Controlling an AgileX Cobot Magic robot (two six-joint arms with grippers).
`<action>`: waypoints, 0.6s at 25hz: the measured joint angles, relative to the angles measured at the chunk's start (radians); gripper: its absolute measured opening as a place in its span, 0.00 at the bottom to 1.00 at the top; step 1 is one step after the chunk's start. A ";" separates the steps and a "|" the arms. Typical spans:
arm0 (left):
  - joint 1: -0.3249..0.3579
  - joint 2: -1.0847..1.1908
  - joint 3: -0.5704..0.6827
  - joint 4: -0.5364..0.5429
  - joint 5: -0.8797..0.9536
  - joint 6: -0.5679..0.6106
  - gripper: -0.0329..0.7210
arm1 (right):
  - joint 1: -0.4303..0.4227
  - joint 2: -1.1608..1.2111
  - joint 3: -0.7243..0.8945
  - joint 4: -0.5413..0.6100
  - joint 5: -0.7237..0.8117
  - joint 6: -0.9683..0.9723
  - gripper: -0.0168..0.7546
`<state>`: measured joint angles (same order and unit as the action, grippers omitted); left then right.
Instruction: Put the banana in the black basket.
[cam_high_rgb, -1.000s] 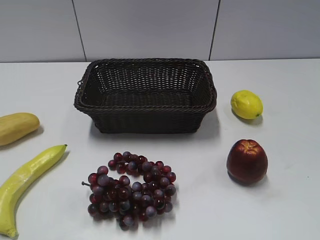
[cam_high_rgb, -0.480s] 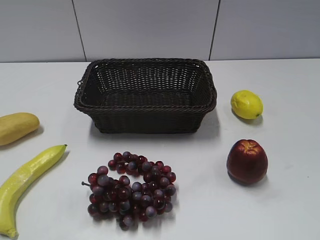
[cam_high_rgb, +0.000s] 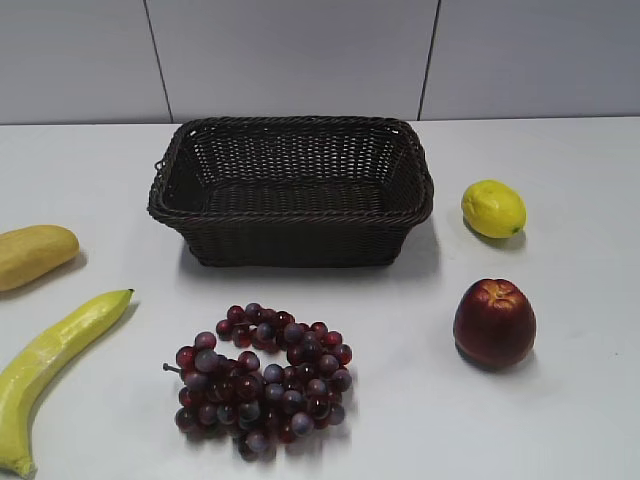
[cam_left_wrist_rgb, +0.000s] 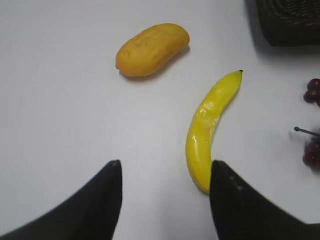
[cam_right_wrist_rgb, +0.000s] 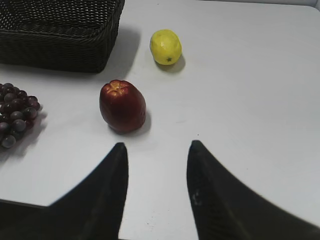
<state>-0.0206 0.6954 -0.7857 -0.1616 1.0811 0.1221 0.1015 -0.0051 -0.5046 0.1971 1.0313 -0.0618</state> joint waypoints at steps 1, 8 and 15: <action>0.000 0.043 -0.020 -0.005 0.000 0.001 0.76 | 0.000 0.000 0.000 0.000 0.000 0.000 0.41; -0.006 0.288 -0.080 -0.041 0.016 0.022 0.76 | 0.000 0.000 0.000 0.000 0.000 0.000 0.41; -0.054 0.436 -0.086 -0.074 0.041 0.024 0.76 | 0.000 0.000 0.000 0.000 0.000 0.000 0.41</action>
<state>-0.0749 1.1318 -0.8716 -0.2359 1.1217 0.1460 0.1015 -0.0051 -0.5046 0.1971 1.0313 -0.0618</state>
